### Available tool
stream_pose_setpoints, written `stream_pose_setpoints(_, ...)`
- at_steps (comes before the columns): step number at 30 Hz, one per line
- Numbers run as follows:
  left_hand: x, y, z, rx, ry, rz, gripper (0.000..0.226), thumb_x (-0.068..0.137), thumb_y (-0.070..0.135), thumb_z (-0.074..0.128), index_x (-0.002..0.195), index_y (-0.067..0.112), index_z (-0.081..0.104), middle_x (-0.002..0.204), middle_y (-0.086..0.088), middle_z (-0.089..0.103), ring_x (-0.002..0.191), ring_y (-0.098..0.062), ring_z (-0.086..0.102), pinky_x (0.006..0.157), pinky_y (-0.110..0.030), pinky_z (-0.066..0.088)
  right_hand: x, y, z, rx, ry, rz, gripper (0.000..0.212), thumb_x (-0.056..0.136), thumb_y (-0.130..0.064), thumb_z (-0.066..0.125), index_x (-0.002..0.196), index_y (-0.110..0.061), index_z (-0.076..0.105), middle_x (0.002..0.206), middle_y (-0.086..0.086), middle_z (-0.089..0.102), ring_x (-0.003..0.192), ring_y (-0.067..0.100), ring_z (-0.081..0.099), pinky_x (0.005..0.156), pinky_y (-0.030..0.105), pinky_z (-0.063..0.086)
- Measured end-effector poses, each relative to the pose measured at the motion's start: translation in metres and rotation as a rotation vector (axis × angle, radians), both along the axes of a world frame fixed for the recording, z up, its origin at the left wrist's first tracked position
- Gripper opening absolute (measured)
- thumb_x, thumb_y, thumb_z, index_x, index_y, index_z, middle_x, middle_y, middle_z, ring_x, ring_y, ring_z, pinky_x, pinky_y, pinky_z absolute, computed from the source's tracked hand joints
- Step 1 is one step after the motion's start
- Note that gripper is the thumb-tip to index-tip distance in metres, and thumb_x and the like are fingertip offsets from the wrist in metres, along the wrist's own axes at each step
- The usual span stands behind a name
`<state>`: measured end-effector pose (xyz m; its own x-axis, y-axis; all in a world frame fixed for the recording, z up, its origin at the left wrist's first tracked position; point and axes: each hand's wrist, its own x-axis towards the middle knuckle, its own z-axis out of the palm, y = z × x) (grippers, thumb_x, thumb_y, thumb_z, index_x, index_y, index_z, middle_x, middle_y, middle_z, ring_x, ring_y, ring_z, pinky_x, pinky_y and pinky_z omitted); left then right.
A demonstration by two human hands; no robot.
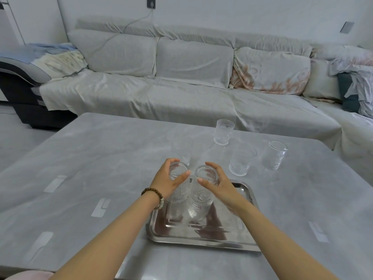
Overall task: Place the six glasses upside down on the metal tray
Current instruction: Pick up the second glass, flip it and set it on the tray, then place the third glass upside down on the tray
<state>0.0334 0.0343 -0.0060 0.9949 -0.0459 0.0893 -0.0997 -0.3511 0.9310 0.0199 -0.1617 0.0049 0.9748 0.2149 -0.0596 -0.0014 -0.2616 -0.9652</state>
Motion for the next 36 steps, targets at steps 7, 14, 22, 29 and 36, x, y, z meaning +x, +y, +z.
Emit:
stream_pose_setpoints(7,0.0,0.001,0.002,0.01,0.003,-0.011,0.068,0.074,0.055,0.064,0.13,0.026,0.039,0.125,0.011,0.045,0.116,-0.004,0.042,0.095,-0.021,0.033,0.001,-0.003,0.0,-0.018,0.008,0.0,0.084,0.06,-0.06,0.075,0.134,-0.042,0.038,0.139,-0.002,0.047,0.13,0.015,0.045,0.11,0.041,0.039)
stream_pose_setpoints(14,0.027,0.017,0.021,-0.114,-0.063,0.118,0.055,0.078,0.051,0.059,0.122,0.019,0.05,0.123,0.005,0.054,0.116,-0.015,0.053,0.096,-0.029,0.043,0.03,-0.007,0.008,0.057,0.025,-0.045,0.071,0.065,-0.063,0.067,0.128,-0.036,0.05,0.134,-0.014,0.053,0.12,-0.002,0.05,0.095,0.026,0.042)
stream_pose_setpoints(22,0.099,0.036,0.027,0.243,0.013,0.011,0.076,0.078,0.055,0.062,0.139,0.021,0.033,0.145,0.002,0.038,0.127,-0.017,0.042,0.103,-0.035,0.039,0.1,0.005,0.014,0.137,0.208,-0.111,0.038,0.094,-0.039,0.053,0.127,-0.022,0.049,0.132,-0.002,0.051,0.118,0.018,0.054,0.098,0.033,0.045)
stream_pose_setpoints(29,0.141,0.02,0.022,0.331,0.082,-0.134,0.09,0.067,0.059,0.071,0.14,0.022,0.033,0.14,0.001,0.045,0.112,-0.01,0.047,0.091,-0.023,0.036,0.129,0.012,-0.001,0.238,0.383,-0.063,0.051,0.092,-0.04,0.055,0.136,-0.016,0.048,0.135,-0.001,0.053,0.119,0.019,0.056,0.101,0.037,0.046)
stream_pose_setpoints(36,0.144,0.019,0.02,0.414,-0.014,-0.149,0.094,0.063,0.066,0.068,0.14,0.023,0.035,0.137,0.002,0.048,0.107,-0.005,0.045,0.091,-0.022,0.035,0.134,0.017,-0.008,0.253,0.402,-0.032,0.052,0.092,-0.042,0.054,0.137,-0.016,0.048,0.136,0.0,0.054,0.118,0.02,0.058,0.09,0.031,0.05)
